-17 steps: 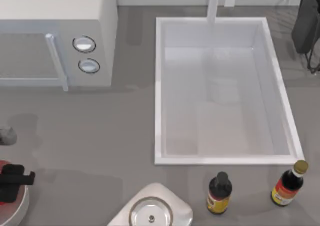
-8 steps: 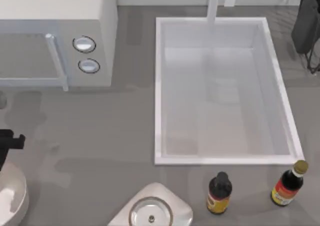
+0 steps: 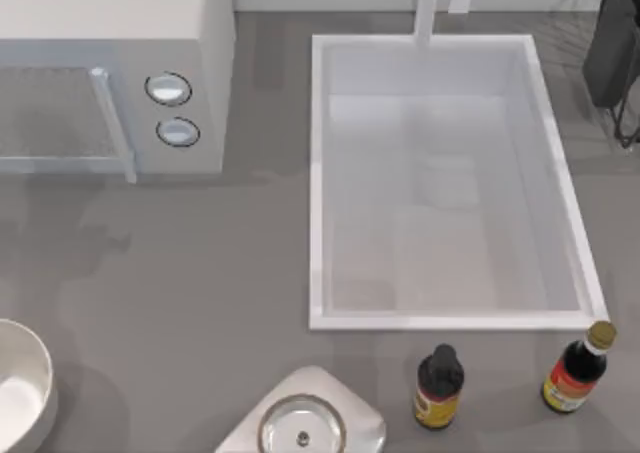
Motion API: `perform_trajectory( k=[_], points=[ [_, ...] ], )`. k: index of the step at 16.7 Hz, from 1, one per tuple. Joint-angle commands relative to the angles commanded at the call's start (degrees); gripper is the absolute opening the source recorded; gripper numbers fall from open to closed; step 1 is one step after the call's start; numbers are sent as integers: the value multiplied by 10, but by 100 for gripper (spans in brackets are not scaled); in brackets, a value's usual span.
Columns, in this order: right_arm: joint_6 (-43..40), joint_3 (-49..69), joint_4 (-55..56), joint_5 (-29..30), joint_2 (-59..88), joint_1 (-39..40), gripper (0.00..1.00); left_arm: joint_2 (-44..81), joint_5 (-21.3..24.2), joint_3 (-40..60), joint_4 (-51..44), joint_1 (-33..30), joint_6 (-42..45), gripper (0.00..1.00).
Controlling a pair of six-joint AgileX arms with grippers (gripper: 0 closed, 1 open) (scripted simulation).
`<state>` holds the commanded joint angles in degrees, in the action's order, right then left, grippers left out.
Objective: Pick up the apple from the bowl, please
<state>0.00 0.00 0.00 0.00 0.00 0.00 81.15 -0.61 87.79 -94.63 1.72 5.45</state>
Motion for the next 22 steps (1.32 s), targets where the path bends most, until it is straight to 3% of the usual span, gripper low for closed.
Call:
perform_trajectory(
  k=[4,11,22],
  points=[
    [0,0,0,0,0,0,100,-13,0,62,-62,-2,-2,0],
    [0,0,0,0,0,0,100,10,0,82,-61,-10,-14,0],
    [0,0,0,0,0,0,100,411,11,401,-27,-210,-215,0]
  ],
)
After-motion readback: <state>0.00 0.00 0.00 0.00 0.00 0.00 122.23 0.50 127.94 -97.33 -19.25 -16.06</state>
